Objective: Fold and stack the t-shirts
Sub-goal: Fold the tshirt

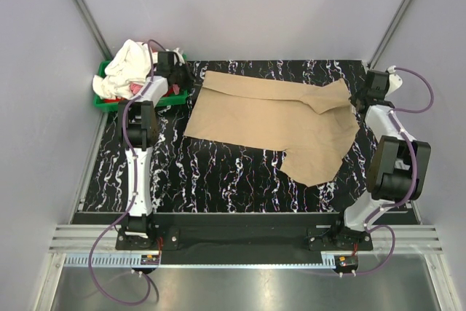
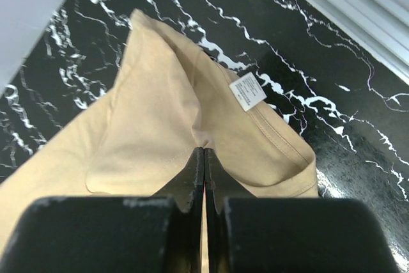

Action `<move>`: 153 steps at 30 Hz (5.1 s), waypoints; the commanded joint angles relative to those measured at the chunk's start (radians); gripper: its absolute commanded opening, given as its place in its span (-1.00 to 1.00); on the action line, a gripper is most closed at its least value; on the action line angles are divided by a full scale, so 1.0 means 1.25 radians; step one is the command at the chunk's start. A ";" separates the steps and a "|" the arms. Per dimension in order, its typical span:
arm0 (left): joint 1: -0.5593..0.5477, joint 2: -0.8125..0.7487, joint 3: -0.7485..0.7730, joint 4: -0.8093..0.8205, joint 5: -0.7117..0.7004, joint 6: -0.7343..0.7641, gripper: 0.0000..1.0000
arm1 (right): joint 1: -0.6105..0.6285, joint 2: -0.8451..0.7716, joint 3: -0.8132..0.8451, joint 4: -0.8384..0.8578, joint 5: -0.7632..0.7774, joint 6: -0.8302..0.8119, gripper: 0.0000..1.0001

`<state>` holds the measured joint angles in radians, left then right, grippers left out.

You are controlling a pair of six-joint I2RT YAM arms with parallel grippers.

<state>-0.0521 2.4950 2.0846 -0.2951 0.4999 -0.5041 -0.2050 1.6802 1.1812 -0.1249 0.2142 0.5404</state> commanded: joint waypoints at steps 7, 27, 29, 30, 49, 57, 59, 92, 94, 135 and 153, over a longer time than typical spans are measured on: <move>-0.015 -0.093 -0.034 -0.025 -0.124 0.074 -1.00 | -0.004 -0.073 -0.059 0.018 -0.049 0.024 -1.00; -0.037 -0.088 -0.007 -0.069 -0.206 0.117 -0.57 | -0.004 -0.024 -0.109 0.018 -0.040 0.030 -0.91; -0.042 -0.107 -0.009 -0.080 -0.199 0.119 -0.47 | -0.005 -0.031 -0.090 -0.049 -0.032 0.038 -0.67; -0.045 -0.135 -0.011 -0.082 -0.194 0.122 -0.42 | -0.004 -0.035 -0.056 -0.091 -0.011 0.051 -0.56; -0.225 -0.372 -0.380 -0.074 -0.208 0.099 -0.17 | -0.002 -0.063 -0.150 -0.255 -0.202 0.142 -0.23; -0.244 -0.402 -0.557 -0.070 -0.289 -0.008 -0.19 | -0.033 0.051 -0.134 -0.358 -0.138 0.030 -0.28; -0.266 -0.431 -0.618 -0.071 -0.330 -0.033 -0.20 | -0.051 0.054 -0.151 -0.368 -0.096 0.011 -0.29; -0.285 -0.432 -0.319 -0.100 -0.271 -0.026 -0.03 | -0.151 0.175 0.324 -0.336 -0.420 -0.152 0.14; -0.254 -0.369 -0.247 -0.099 -0.254 -0.024 -0.03 | -0.151 0.254 0.402 -0.343 -0.444 -0.190 0.13; -0.168 -0.082 -0.150 -0.062 -0.237 -0.045 -0.04 | -0.124 0.672 0.880 -0.384 -0.459 -0.273 -0.94; -0.165 -0.088 -0.128 -0.103 -0.255 -0.061 -0.04 | -0.178 0.513 0.494 0.039 -0.490 0.007 -0.85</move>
<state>-0.2718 2.3833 1.8977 -0.3477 0.2253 -0.6079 -0.4114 2.3928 1.8015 -0.1688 -0.3916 0.4961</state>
